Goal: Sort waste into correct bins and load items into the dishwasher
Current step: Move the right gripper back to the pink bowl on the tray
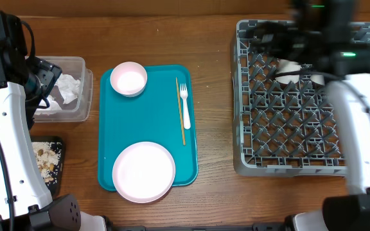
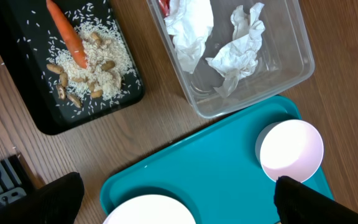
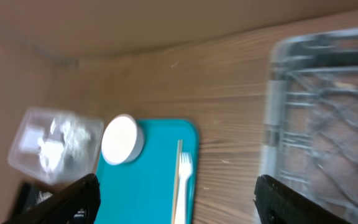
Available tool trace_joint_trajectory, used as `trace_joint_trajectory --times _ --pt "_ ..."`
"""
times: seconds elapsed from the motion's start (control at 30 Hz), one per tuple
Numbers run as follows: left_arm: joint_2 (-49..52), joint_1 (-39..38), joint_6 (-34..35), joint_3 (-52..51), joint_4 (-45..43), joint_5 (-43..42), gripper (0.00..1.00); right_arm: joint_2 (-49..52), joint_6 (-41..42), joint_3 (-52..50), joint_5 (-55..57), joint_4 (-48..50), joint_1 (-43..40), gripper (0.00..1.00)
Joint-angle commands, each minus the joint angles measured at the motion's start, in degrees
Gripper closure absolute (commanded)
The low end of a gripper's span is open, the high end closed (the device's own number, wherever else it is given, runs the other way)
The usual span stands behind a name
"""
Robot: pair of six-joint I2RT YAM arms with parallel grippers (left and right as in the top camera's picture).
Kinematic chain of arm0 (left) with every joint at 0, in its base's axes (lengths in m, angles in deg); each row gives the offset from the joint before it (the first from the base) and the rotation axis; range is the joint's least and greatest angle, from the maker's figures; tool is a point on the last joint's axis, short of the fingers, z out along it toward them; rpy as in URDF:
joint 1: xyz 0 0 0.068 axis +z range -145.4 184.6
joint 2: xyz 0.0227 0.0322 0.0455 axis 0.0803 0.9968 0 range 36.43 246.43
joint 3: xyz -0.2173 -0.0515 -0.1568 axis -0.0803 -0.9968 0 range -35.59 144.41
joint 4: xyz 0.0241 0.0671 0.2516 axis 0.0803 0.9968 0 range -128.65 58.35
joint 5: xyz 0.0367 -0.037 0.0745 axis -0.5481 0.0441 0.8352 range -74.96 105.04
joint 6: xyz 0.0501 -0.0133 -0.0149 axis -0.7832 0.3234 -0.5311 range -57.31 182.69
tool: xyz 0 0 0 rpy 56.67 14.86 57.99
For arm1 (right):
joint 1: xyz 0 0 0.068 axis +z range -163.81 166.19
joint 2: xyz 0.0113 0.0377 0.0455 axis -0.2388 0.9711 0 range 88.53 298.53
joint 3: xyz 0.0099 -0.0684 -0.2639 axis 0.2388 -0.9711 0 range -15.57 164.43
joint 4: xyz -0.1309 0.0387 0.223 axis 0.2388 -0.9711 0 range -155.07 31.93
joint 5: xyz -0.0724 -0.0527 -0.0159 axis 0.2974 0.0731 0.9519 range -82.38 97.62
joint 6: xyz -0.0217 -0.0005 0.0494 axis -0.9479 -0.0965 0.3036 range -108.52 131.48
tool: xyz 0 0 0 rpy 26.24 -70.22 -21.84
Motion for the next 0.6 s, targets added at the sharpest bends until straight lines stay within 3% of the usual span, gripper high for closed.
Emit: trace_joint_trajectory --times 0.0,0.3,0.43,0.57 --pt "0.35 0.22 1.18 0.39 -0.09 0.17 0.0 7.3 -2.32 0.44 9.42 3.43 10.78 0.18" --pt "0.35 0.22 1.2 0.39 -0.11 0.17 0.0 27.71 5.01 0.46 9.53 24.59 28.15 0.35" --pt "0.35 0.22 1.2 0.39 -0.11 0.17 0.0 32.37 11.82 0.46 15.13 29.33 32.22 0.42" --pt "0.35 0.22 1.18 0.39 -0.09 0.17 0.0 35.15 12.61 0.46 15.96 32.35 33.2 0.42"
